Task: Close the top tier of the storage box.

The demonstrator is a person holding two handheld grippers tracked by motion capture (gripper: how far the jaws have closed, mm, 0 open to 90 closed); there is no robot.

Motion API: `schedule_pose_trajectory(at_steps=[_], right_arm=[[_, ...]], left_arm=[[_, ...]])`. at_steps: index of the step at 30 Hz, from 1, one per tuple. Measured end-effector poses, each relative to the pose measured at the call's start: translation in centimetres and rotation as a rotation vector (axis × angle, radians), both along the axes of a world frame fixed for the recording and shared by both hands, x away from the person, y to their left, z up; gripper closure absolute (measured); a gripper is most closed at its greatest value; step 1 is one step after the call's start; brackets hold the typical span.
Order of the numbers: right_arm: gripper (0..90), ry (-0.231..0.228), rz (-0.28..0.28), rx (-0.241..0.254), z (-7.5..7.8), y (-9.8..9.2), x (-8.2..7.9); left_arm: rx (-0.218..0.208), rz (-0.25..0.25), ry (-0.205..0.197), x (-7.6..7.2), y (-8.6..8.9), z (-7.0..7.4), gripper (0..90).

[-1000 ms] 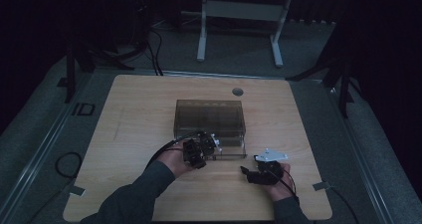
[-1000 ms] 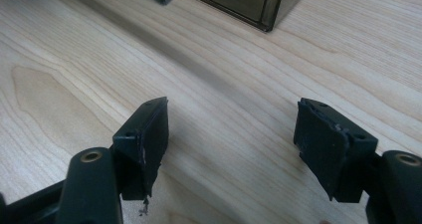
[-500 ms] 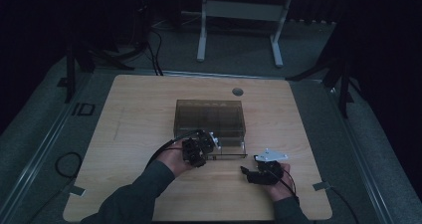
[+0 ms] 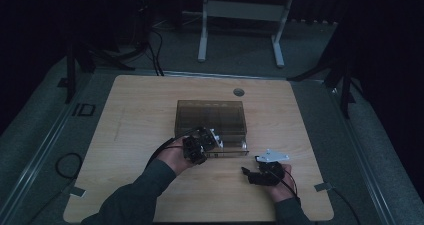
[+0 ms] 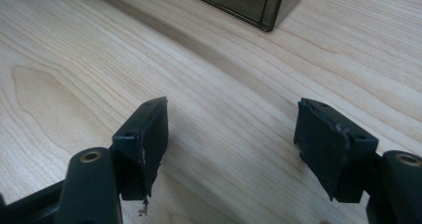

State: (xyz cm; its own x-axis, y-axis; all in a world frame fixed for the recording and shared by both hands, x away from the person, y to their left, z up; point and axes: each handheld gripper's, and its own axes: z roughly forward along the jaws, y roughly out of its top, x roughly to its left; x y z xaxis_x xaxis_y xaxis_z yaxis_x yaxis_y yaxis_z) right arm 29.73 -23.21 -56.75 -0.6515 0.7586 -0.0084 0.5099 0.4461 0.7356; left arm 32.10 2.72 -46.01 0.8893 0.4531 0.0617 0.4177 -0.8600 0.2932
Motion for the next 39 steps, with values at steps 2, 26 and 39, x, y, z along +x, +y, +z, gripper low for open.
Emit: schedule_pose_trajectory(at_steps=[2,26,39], right_arm=[[29.8,0.0,-0.001,0.001,0.0,0.01,0.0],[29.8,0.0,-0.001,0.002,-0.01,0.02,0.0],[29.8,0.001,-0.002,0.002,0.0,0.02,-0.01]], left_arm=[[0.006,0.003,-0.006,0.07,0.03,0.04,90.0],[0.016,0.038,-0.056,0.68,-0.16,0.47,90.0],[0.025,0.057,-0.08,0.97,-0.11,0.41,90.0]])
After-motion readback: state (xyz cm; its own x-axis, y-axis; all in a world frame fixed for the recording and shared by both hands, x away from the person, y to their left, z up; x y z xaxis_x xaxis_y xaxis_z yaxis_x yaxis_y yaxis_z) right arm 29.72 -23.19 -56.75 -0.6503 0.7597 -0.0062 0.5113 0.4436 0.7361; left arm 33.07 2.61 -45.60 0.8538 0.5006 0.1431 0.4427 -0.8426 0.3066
